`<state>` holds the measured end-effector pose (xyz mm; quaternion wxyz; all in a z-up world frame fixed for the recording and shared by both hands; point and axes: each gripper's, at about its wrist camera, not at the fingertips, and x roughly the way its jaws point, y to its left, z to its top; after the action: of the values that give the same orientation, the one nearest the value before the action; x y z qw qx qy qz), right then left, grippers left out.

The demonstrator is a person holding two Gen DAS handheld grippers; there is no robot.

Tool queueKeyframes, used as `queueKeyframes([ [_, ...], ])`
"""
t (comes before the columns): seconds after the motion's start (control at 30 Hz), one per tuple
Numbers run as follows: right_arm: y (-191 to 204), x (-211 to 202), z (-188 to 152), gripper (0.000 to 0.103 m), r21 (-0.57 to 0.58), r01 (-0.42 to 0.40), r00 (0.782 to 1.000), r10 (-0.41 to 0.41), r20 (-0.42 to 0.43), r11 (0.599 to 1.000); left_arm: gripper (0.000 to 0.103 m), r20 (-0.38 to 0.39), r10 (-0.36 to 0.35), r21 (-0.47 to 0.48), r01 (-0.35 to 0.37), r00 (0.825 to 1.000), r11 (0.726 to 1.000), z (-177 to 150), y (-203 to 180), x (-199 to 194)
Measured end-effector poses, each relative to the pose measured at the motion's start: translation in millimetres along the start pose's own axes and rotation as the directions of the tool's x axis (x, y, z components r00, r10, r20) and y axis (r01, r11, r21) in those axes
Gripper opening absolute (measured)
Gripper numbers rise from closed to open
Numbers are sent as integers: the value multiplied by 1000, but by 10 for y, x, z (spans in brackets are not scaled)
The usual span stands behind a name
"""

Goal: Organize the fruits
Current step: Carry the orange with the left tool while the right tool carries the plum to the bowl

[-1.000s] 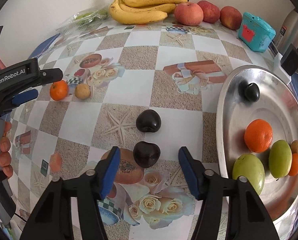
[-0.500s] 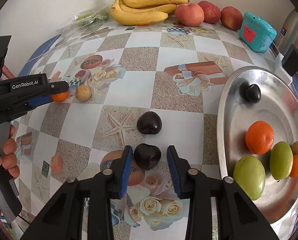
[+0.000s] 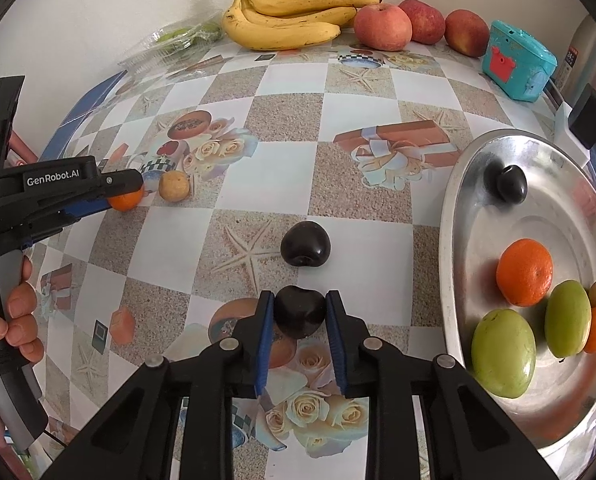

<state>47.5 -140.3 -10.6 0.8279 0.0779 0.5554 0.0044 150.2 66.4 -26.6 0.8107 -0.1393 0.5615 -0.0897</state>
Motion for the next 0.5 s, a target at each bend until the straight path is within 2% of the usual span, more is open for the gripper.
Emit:
queueKeyframes([
  [0.1, -8, -48, 11, 26, 5, -6, 1000, 6, 12, 1000, 38, 7, 4, -1, -4, 1000, 1000, -1, -10, -52],
  [0.27, -29, -140, 38, 26, 15, -20, 999, 20, 35, 1000, 38, 22, -31, -41, 32, 999, 999, 18, 0, -157],
  [0.5, -100, -360, 93, 26, 41, -29, 995, 25, 92, 999, 38, 70, -47, -62, 51, 996, 997, 41, -32, -376],
])
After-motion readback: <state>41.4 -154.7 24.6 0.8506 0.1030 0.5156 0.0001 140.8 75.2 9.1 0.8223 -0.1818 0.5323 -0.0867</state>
